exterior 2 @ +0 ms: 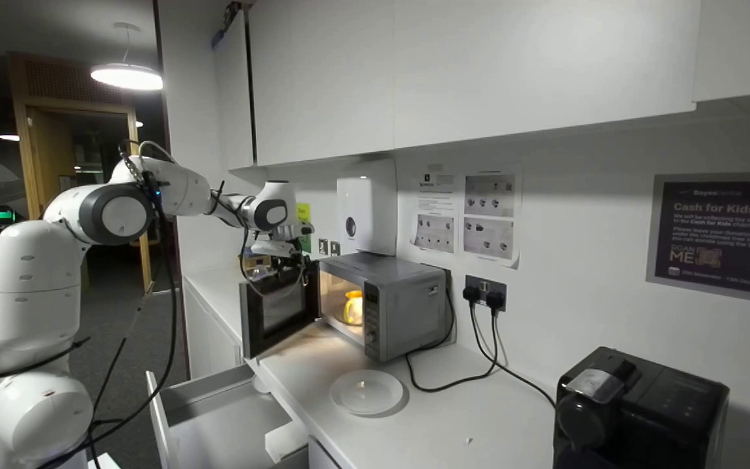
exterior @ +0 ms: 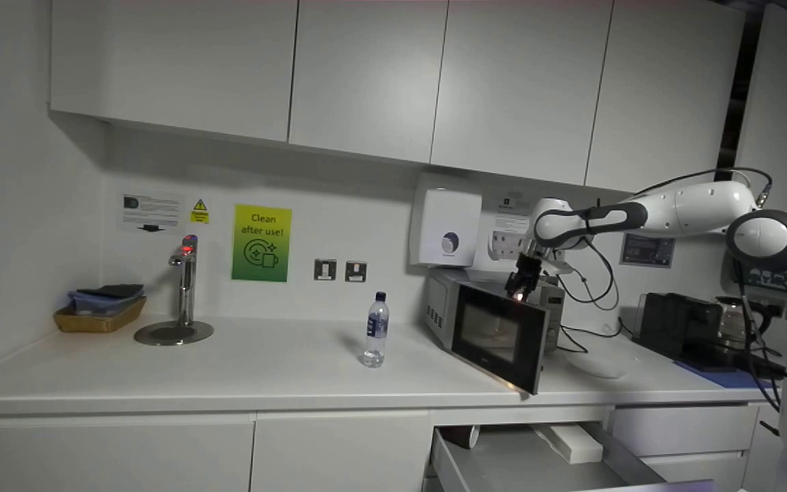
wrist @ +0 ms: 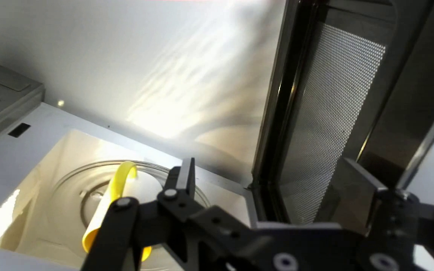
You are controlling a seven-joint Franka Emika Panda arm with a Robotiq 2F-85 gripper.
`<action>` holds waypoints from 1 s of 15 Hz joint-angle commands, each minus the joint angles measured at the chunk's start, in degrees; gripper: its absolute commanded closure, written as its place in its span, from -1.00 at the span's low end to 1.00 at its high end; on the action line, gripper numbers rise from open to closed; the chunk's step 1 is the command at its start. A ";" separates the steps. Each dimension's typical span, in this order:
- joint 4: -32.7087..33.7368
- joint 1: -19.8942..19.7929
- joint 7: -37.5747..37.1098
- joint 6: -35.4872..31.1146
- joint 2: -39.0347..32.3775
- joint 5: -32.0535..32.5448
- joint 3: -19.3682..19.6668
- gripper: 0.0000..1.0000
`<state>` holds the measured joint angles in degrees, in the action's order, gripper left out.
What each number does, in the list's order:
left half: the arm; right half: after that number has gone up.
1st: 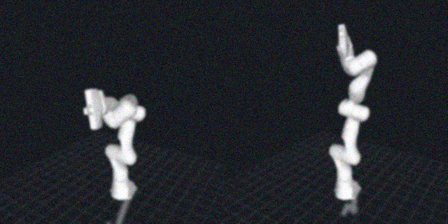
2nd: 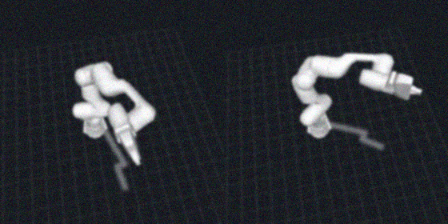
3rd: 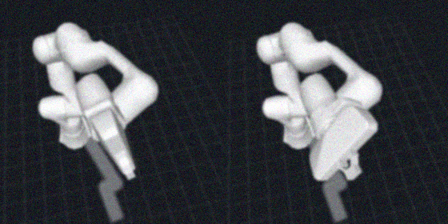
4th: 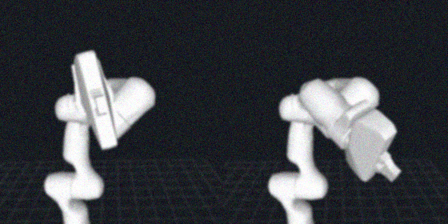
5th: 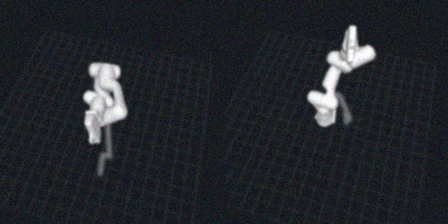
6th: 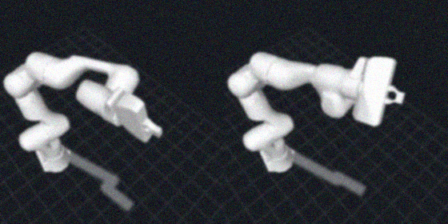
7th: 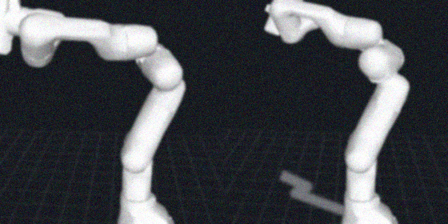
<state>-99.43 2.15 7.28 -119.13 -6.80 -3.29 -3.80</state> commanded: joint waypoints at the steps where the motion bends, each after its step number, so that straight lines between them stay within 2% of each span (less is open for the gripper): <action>1: -0.57 0.34 3.51 0.77 1.46 -3.83 -0.80 -1.00; 15: 2.37 0.98 7.68 0.98 -0.96 -14.23 -2.77 -1.00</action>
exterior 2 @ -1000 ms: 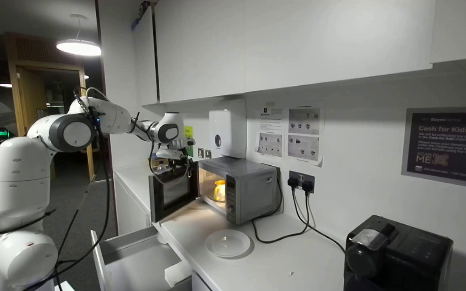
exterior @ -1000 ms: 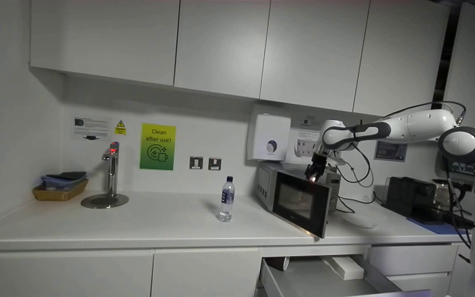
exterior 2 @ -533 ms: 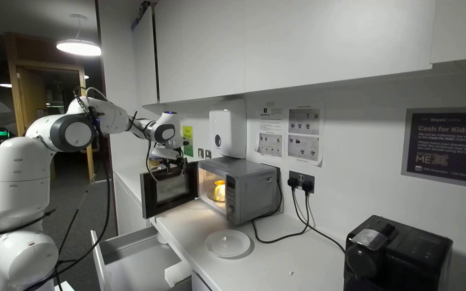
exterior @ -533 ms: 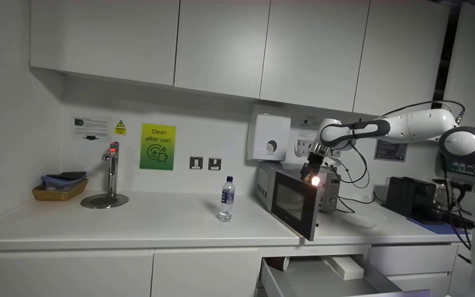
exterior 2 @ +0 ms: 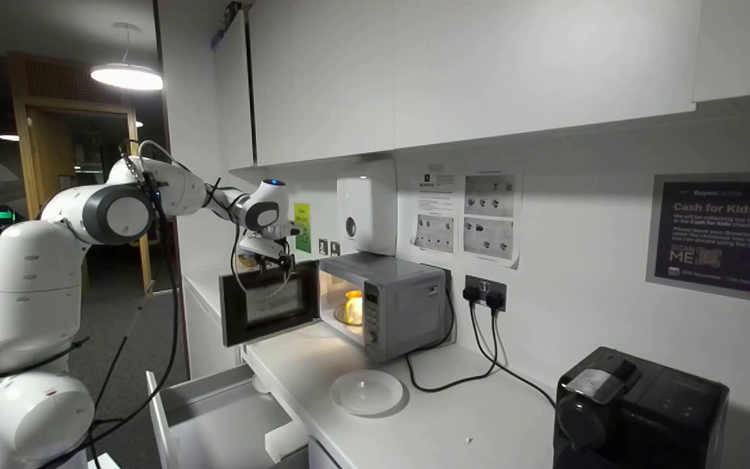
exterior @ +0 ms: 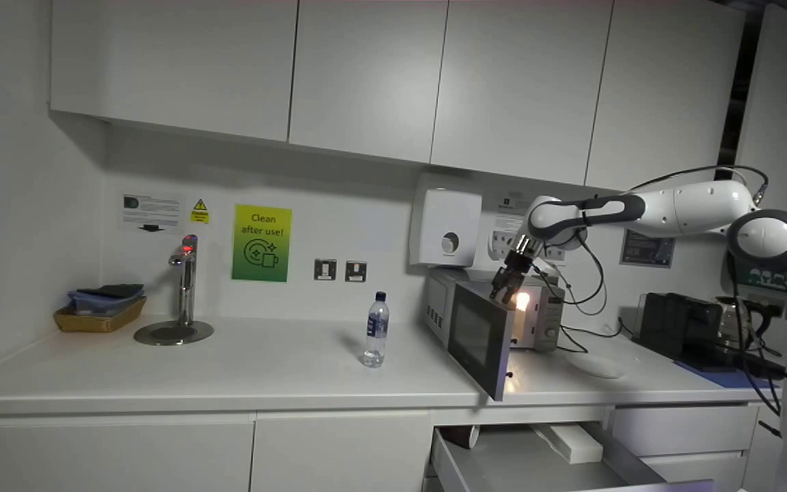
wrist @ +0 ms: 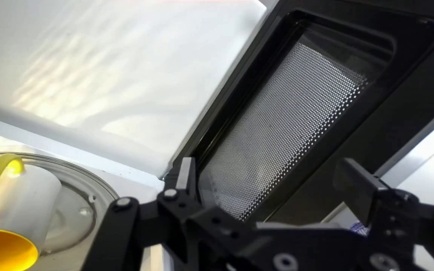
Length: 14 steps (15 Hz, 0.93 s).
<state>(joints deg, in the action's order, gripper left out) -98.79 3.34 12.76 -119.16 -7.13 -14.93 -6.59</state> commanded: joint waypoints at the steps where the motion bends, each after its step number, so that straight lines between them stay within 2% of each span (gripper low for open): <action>1: 1.60 -0.28 2.22 1.11 -0.47 -2.77 0.11 -1.00; 8: -2.80 -1.03 1.50 2.65 3.44 0.00 1.49 -1.00; 14: -9.31 -3.21 0.27 2.04 9.21 0.99 5.31 -1.00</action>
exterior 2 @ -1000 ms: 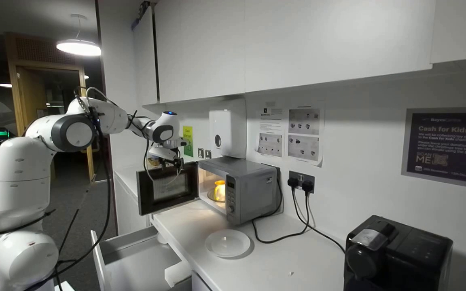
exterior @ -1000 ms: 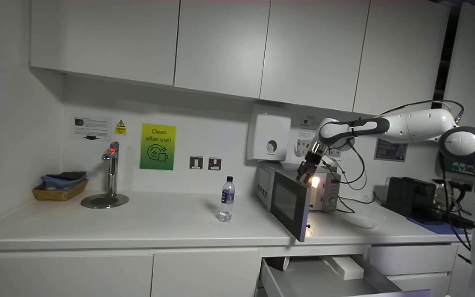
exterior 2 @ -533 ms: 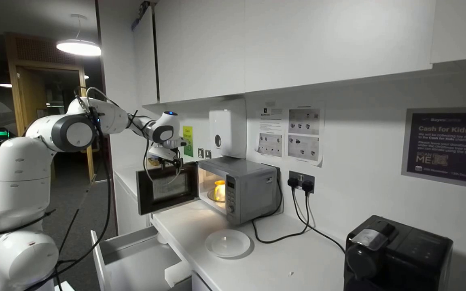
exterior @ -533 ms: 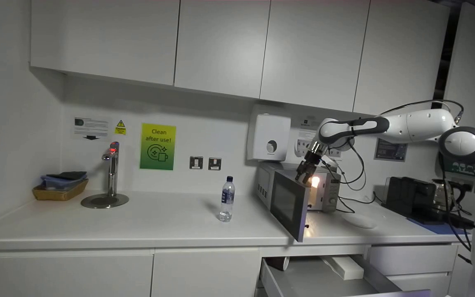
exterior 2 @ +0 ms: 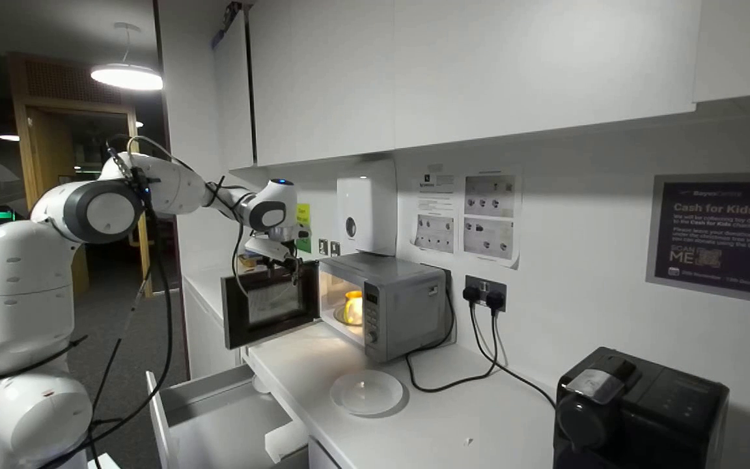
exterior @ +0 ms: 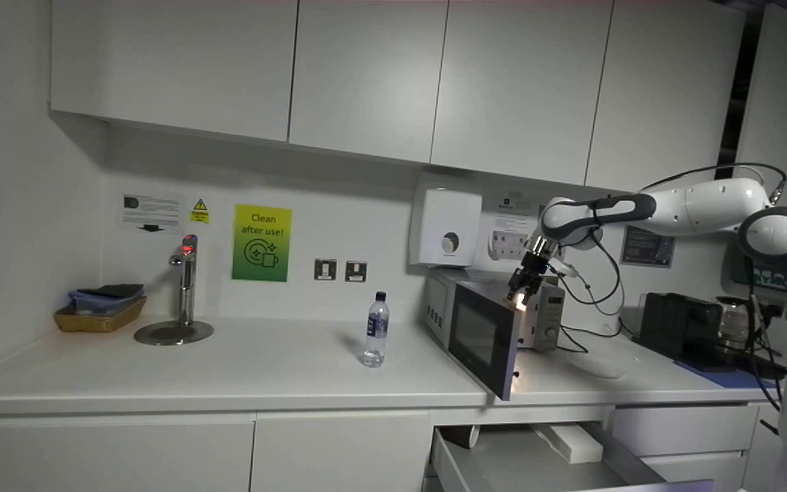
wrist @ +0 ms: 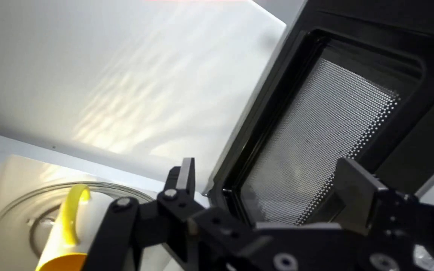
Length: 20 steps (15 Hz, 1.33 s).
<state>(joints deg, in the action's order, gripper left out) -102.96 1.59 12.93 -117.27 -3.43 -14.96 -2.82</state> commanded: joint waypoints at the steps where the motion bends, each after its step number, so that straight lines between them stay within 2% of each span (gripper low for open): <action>1: -6.34 -1.88 0.18 -0.34 6.54 1.16 2.22 -1.00; 7: -13.95 -3.97 2.11 -0.39 11.01 3.65 5.77 -1.00; 12: -18.10 -4.67 2.03 -2.78 9.99 5.37 7.35 -1.00; 15: -20.26 -4.91 -0.48 -9.05 8.69 7.48 7.29 -1.00; 20: -21.76 -4.58 -1.15 -19.12 5.12 6.68 6.95 -1.00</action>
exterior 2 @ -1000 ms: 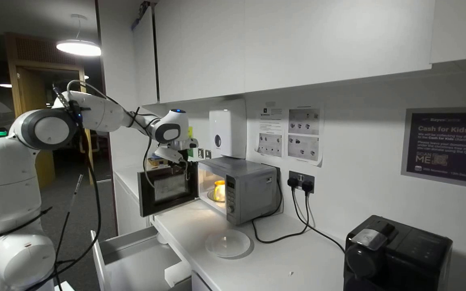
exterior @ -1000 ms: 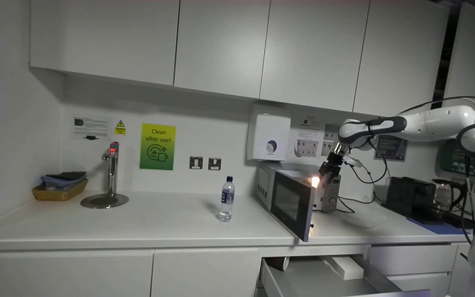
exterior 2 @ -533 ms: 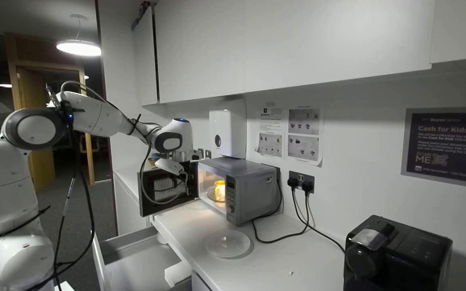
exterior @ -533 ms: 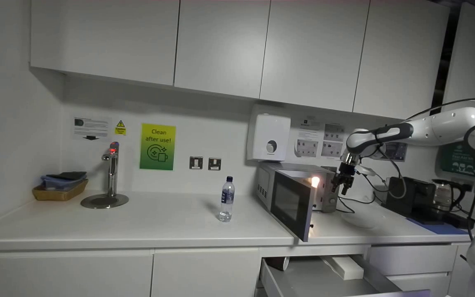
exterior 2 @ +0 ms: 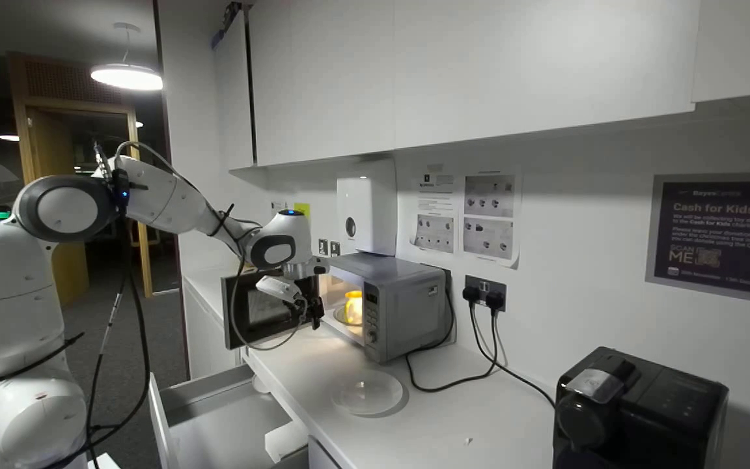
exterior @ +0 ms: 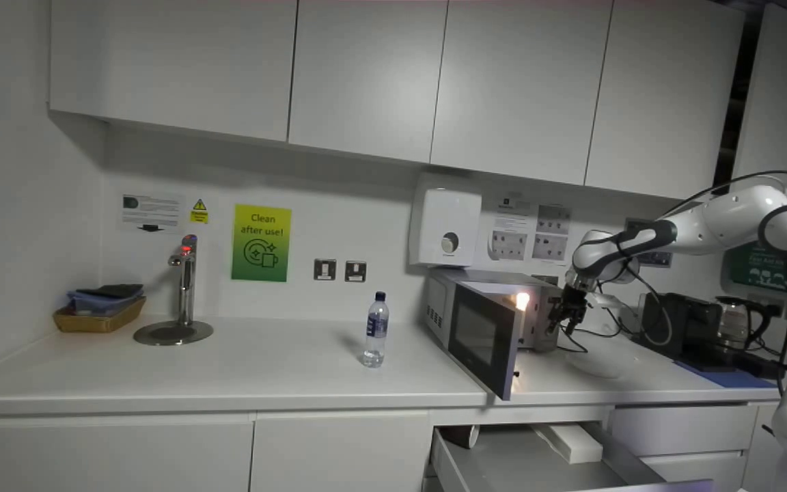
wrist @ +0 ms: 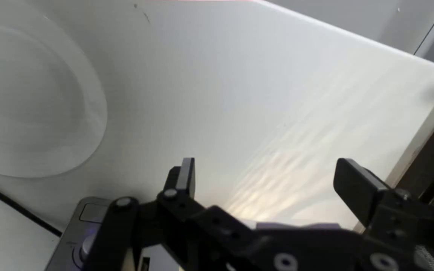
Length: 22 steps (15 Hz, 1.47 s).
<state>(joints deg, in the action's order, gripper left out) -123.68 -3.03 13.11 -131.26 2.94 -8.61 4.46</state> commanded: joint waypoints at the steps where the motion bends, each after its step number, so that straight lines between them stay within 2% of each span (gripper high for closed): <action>1: -0.93 0.17 -1.02 -6.89 -2.20 -0.07 -0.50 -1.00; 7: -0.53 1.00 -0.68 -15.96 -6.87 -0.37 -2.37 -1.00; 15: -0.46 2.18 -2.94 -27.58 -10.40 4.45 -3.89 -1.00; 18: -0.07 2.58 -5.26 -30.01 -11.24 7.68 -3.64 -1.00; 21: 0.50 2.06 -5.26 -29.73 -11.20 5.13 -4.71 -1.00; 22: -0.05 2.08 -4.89 -28.61 -11.34 6.24 -4.50 -1.00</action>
<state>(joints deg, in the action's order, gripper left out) -123.76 -0.62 8.63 -159.92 -8.40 -2.78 0.34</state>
